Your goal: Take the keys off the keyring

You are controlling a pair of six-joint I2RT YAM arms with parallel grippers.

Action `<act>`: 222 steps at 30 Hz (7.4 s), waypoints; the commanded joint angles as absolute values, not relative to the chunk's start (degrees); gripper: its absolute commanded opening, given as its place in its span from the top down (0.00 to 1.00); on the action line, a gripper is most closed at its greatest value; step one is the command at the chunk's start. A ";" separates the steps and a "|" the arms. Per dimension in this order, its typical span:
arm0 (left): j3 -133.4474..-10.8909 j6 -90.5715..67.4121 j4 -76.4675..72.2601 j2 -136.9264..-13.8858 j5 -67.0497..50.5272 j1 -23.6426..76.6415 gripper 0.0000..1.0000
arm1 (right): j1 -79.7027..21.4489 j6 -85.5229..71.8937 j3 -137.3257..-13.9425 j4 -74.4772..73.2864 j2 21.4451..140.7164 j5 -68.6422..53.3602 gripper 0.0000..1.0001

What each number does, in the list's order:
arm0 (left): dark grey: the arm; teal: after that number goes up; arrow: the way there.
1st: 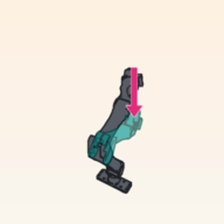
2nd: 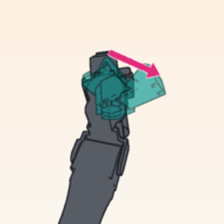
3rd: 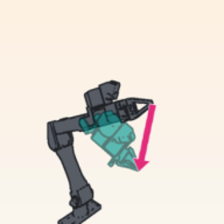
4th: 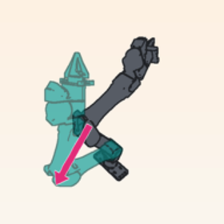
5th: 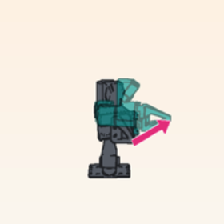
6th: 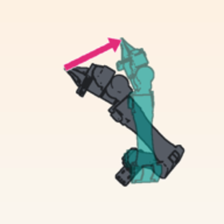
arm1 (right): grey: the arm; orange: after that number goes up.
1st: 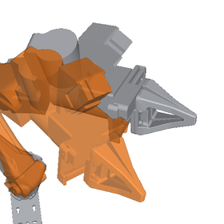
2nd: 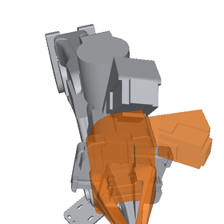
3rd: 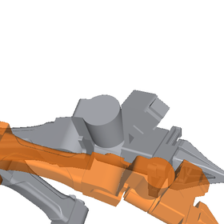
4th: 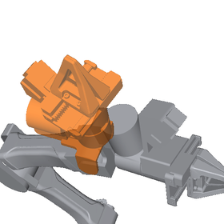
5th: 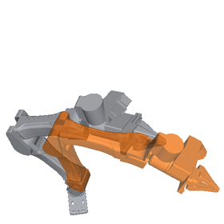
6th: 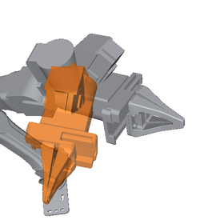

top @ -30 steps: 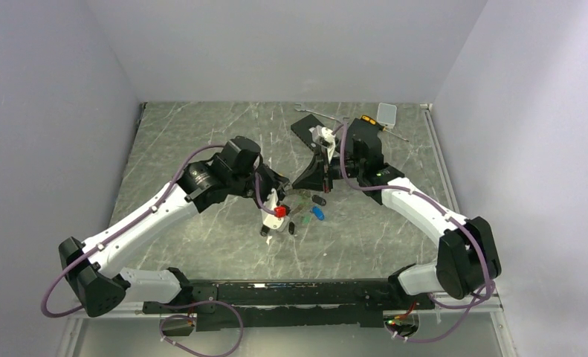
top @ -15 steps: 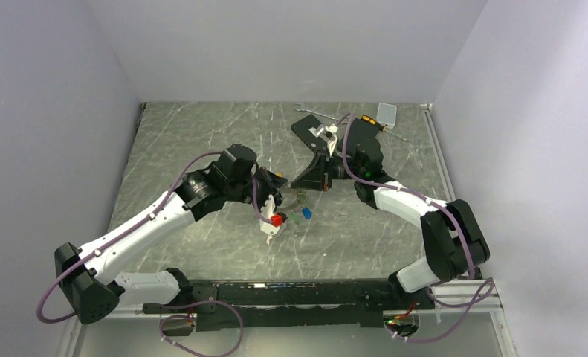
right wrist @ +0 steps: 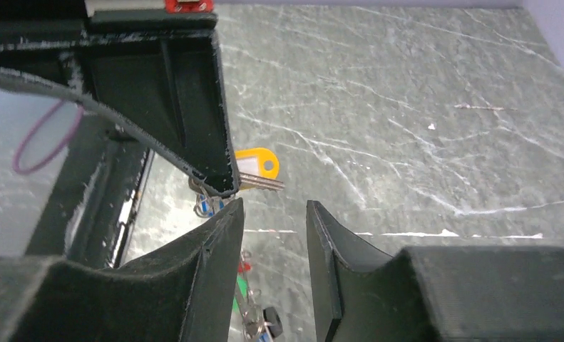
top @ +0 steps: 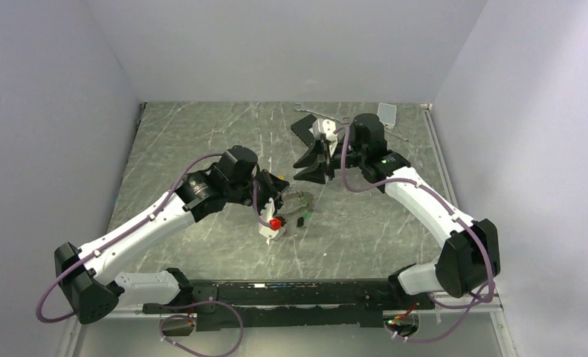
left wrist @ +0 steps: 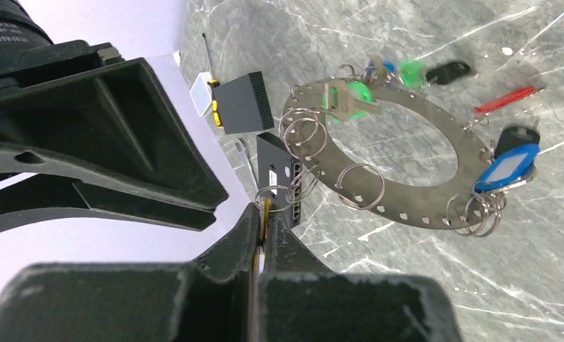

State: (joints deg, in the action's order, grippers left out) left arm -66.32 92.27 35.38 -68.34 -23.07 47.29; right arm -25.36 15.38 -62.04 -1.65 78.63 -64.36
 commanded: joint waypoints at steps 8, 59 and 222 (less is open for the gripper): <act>-60.36 101.52 28.81 -61.18 -29.15 47.53 1.00 | -26.42 49.22 -65.48 -26.13 77.53 -65.66 0.59; -50.91 115.39 28.89 -53.35 -32.13 47.46 1.00 | -35.62 42.84 -64.99 -26.72 76.83 -66.70 1.00; -92.36 32.50 23.52 -98.43 4.87 26.14 1.00 | -10.15 -20.50 -59.68 12.27 78.82 -50.91 0.05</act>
